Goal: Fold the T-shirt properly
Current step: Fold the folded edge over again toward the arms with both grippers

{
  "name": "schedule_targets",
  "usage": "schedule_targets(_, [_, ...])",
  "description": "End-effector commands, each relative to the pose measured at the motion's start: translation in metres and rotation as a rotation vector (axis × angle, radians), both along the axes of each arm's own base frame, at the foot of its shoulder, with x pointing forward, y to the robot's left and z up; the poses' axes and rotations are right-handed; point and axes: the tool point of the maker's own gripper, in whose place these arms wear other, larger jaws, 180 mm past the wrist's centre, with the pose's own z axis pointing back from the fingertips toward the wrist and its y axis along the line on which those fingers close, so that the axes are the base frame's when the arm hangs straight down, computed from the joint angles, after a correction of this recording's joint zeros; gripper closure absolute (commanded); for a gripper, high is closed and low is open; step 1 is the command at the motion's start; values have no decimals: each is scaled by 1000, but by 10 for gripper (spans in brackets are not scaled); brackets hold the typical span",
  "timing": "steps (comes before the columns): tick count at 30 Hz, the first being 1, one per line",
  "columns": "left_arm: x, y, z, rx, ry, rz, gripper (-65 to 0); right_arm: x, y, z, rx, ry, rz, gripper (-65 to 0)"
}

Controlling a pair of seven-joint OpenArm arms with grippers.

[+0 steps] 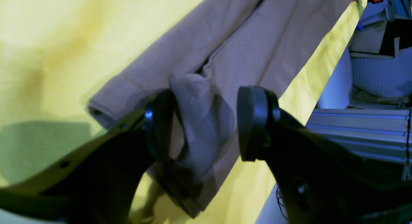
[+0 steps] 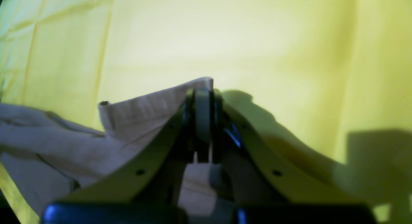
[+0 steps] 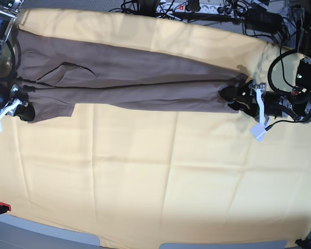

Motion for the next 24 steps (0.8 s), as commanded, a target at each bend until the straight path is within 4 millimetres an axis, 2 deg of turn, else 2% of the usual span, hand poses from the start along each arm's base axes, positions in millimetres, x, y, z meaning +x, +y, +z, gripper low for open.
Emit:
schedule_targets(1, [11,3,16,-19,-51,9,-336,11,-5,26,-21,-67,17,0])
schedule_targets(5, [11,3,16,-18,-50,9,-336,-1,8,33,-23,-53,86,0])
schedule_targets(12, [12,3,17,-19,-52,9,-336,-41,36,36,-95,-28,217,0])
schedule_targets(19, [12,3,17,-18,-53,9,-336,-82,49,29,-167,45,316,0])
schedule_targets(24, [12,3,17,-19,-54,9,-336,-104,50,25,-215,105,376,0])
